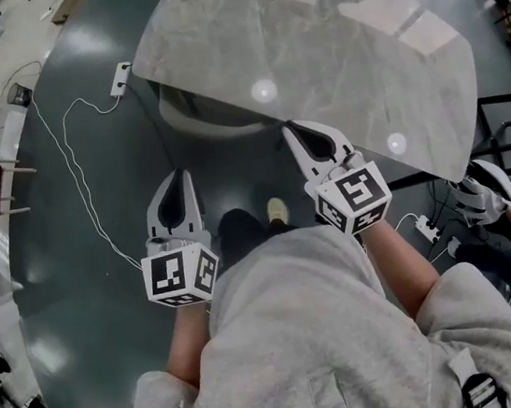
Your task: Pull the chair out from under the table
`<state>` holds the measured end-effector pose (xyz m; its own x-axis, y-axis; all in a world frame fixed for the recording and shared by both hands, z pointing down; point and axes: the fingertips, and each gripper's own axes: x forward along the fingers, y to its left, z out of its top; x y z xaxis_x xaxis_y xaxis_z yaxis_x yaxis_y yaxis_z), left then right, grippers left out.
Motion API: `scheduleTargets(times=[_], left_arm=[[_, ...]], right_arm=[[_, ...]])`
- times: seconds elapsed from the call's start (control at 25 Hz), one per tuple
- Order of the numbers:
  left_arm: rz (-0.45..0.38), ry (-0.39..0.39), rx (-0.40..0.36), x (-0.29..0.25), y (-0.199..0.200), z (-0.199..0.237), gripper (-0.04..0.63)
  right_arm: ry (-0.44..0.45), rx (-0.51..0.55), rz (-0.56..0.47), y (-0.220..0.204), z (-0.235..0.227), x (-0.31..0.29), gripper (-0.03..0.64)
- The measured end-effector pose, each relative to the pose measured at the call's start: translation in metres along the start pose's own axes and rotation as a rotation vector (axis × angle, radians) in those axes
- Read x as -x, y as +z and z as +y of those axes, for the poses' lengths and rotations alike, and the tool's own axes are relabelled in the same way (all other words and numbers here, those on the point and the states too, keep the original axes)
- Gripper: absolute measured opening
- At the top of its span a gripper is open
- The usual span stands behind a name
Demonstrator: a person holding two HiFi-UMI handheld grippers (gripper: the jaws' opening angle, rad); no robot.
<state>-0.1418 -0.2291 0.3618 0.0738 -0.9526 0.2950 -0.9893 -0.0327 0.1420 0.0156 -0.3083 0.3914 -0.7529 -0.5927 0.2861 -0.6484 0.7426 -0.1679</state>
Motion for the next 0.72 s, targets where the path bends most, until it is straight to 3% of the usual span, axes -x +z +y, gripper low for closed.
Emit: scheduleTargets(times=[0.72], left_arm=[[0.029,-0.047,0.012,-0.025,-0.006,0.021,0.02]], right_arm=[[-0.007,0.018,0.056,-0.007,0.008,-0.021,0.026]])
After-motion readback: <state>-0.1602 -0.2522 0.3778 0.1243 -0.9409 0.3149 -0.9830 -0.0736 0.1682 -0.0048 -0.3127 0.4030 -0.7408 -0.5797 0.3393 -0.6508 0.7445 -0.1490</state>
